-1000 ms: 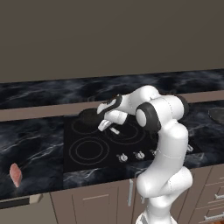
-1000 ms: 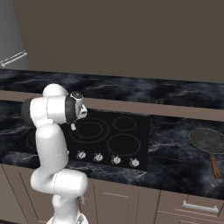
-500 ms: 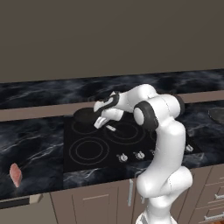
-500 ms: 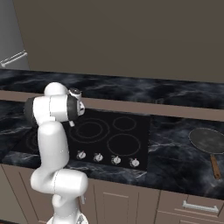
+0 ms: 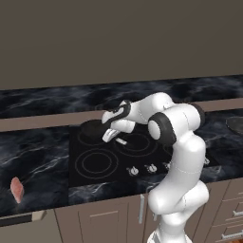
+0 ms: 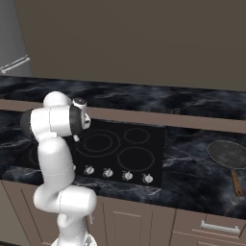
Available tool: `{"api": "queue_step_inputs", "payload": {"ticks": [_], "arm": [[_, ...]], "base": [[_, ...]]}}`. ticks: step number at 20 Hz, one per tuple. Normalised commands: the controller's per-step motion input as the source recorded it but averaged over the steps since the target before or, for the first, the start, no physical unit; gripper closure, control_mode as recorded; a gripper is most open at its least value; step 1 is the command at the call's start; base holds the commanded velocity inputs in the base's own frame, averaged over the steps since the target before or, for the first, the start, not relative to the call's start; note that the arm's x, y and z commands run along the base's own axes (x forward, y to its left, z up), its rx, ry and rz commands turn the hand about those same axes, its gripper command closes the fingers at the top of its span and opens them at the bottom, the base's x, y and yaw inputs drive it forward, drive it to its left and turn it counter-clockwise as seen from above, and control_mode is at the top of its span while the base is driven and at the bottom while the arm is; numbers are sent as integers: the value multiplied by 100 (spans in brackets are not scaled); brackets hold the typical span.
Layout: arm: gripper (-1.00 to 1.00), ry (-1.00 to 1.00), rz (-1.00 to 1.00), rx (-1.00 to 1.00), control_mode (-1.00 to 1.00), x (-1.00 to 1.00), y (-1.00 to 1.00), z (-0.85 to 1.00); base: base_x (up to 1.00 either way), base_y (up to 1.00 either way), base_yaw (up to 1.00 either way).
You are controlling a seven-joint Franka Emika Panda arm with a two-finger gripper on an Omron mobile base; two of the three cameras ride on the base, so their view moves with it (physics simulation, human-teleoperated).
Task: Place both pans onto different burners. Then place the lemon and the steak on different pans.
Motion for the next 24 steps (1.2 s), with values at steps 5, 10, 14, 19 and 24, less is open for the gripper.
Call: {"api": "queue_step_inputs", "payload": {"ticks": [5, 10, 14, 19, 24], "arm": [[100, 0, 0, -3, -100, -34, 0, -1], [100, 0, 0, -2, -100, -2, 0, -16], [100, 2, 0, -1, -100, 18, 0, -39], [100, 4, 0, 0, -100, 48, 0, -40], [100, 2, 0, 0, -100, 61, 0, -29]], "base": [[0, 0, 0], [0, 0, 0], [0, 0, 0], [0, 0, 0], [0, 0, 0]]}}
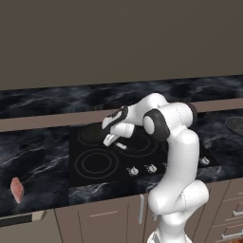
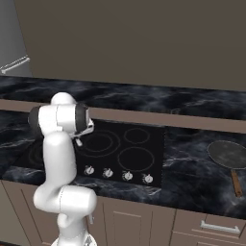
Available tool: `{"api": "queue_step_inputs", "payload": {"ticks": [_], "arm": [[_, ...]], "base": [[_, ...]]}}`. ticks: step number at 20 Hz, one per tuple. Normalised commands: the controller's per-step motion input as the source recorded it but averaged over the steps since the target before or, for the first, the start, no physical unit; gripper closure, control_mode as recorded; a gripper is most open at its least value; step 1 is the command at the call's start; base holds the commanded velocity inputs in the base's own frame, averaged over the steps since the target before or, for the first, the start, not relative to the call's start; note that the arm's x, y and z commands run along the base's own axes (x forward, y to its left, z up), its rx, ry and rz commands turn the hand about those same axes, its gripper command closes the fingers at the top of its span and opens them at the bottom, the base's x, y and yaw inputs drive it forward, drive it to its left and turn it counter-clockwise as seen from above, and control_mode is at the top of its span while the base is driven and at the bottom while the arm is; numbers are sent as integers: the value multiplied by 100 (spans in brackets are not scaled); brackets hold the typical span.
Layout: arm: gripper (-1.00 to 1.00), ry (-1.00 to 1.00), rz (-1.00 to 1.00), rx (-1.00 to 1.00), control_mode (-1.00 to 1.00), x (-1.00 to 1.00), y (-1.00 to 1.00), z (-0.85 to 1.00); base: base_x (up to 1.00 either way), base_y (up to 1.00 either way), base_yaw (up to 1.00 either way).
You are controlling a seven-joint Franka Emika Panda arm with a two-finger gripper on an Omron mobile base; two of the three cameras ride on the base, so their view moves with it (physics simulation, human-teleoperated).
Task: Place both pans onto different burners. Then place the lemon and the steak on different pans.
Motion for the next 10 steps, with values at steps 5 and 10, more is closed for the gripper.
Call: {"api": "queue_step_inputs", "payload": {"ticks": [5, 10], "arm": [[100, 3, 0, 0, -100, 47, 0, -32], [100, 0, 3, 0, -100, -10, 22, -9]], "base": [[0, 0, 0], [0, 0, 0]]}}
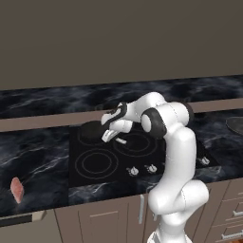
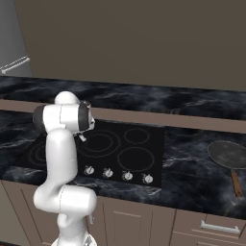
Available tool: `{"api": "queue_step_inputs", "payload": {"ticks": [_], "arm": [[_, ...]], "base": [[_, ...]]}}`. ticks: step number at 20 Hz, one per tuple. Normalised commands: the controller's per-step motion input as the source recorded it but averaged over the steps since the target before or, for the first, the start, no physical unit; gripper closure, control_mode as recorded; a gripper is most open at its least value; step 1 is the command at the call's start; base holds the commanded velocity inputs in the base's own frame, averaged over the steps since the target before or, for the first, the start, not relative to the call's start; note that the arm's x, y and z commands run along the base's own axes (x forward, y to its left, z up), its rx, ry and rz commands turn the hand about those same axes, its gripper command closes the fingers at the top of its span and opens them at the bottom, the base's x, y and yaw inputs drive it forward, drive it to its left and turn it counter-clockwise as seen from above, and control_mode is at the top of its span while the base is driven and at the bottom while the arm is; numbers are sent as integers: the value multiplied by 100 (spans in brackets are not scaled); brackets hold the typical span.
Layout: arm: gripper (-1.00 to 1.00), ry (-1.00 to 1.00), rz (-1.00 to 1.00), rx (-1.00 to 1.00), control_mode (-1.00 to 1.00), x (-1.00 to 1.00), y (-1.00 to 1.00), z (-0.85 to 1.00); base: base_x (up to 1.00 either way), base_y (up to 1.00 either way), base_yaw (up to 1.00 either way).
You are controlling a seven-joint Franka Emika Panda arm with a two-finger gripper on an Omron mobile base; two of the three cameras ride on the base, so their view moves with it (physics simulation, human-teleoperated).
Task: Place both pans onto different burners. Then place the lemon and the steak on different pans.
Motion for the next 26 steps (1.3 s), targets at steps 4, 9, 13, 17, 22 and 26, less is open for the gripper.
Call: {"api": "queue_step_inputs", "payload": {"ticks": [4, 9, 13, 17, 22, 26], "arm": [[100, 0, 7, 0, -100, -48, 28, 0], [100, 0, 5, 0, -100, -45, 21, -10], [-100, 0, 0, -5, -100, -1, 0, -37], [-100, 3, 0, -7, -100, 11, 0, -61], [-100, 3, 0, -6, -100, 13, 0, -47], [-100, 0, 0, 0, -100, 0, 1, 0]], "base": [[0, 0, 0], [0, 0, 0], [0, 0, 0], [0, 0, 0], [0, 0, 0], [0, 0, 0]]}}
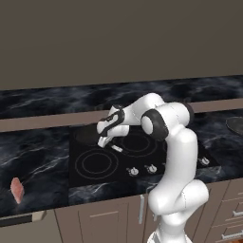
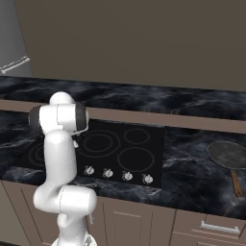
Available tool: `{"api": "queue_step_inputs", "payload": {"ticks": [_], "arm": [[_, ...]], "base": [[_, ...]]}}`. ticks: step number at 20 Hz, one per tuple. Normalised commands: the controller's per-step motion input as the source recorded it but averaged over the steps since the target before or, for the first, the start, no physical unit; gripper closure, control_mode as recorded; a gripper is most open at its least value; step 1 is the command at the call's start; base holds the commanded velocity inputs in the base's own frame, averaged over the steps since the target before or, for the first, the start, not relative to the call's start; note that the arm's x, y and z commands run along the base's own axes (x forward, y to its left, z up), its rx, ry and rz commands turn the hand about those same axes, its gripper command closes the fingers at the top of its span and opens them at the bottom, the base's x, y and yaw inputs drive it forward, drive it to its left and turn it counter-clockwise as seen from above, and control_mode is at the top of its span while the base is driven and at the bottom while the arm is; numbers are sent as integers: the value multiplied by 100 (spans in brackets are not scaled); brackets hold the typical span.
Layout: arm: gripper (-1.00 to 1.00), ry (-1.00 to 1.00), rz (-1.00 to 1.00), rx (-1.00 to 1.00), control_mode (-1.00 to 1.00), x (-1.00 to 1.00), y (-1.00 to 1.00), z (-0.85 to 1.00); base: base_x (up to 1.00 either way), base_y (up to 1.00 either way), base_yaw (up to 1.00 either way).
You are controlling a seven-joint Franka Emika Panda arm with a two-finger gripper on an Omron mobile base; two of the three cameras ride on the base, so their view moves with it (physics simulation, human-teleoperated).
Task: Place both pans onto different burners. Then place the lemon and the steak on different pans.
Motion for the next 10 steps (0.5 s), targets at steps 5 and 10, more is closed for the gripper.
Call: {"api": "queue_step_inputs", "payload": {"ticks": [5, 10], "arm": [[-100, -2, 0, 0, -100, -2, 5, 17], [-100, -9, 0, 3, -100, -10, 16, 47]], "base": [[0, 0, 0], [0, 0, 0]]}}
